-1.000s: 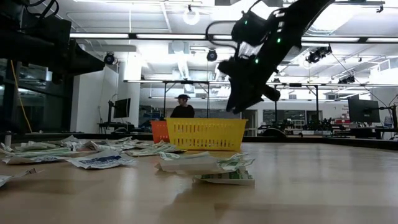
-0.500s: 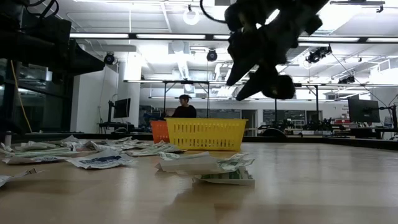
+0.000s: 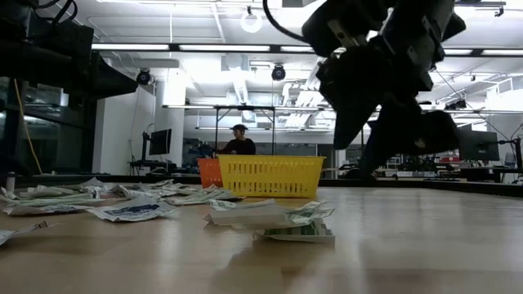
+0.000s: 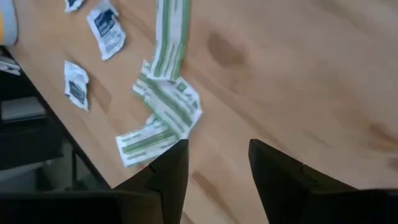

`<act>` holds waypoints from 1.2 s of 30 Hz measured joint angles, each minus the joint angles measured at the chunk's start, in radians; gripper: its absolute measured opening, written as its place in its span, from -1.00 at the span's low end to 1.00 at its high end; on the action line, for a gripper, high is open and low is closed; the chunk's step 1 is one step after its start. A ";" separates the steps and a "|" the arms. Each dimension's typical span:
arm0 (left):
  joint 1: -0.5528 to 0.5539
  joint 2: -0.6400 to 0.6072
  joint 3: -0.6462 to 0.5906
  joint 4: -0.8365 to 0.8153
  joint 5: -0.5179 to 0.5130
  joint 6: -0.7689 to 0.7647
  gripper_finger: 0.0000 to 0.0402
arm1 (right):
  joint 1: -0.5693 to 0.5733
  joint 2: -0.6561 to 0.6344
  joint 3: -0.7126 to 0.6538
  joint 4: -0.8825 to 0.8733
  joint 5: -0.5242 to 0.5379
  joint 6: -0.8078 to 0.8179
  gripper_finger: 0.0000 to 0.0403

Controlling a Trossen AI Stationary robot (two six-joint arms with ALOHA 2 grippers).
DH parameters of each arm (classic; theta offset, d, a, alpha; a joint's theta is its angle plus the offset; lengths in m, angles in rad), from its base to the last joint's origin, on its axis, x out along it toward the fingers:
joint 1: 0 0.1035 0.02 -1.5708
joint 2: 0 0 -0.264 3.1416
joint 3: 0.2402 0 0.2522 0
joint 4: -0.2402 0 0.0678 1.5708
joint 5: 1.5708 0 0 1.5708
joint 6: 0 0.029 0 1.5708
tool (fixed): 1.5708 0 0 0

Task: Pick & Place First Aid Supplies
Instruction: Put the bandage into the bottom orange bin

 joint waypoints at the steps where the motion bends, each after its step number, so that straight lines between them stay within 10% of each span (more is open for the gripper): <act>1: 0.000 0.000 0.000 0.000 0.000 0.000 -0.64 | 0.006 0.015 0.000 0.024 -0.001 0.011 -0.20; 22: 0.000 0.000 0.000 0.000 0.000 0.000 -0.64 | 0.031 0.193 0.001 0.310 -0.039 0.069 -0.26; 36: 0.000 0.000 0.000 0.000 0.000 0.000 -0.64 | 0.023 0.196 0.001 0.297 -0.008 0.062 -0.92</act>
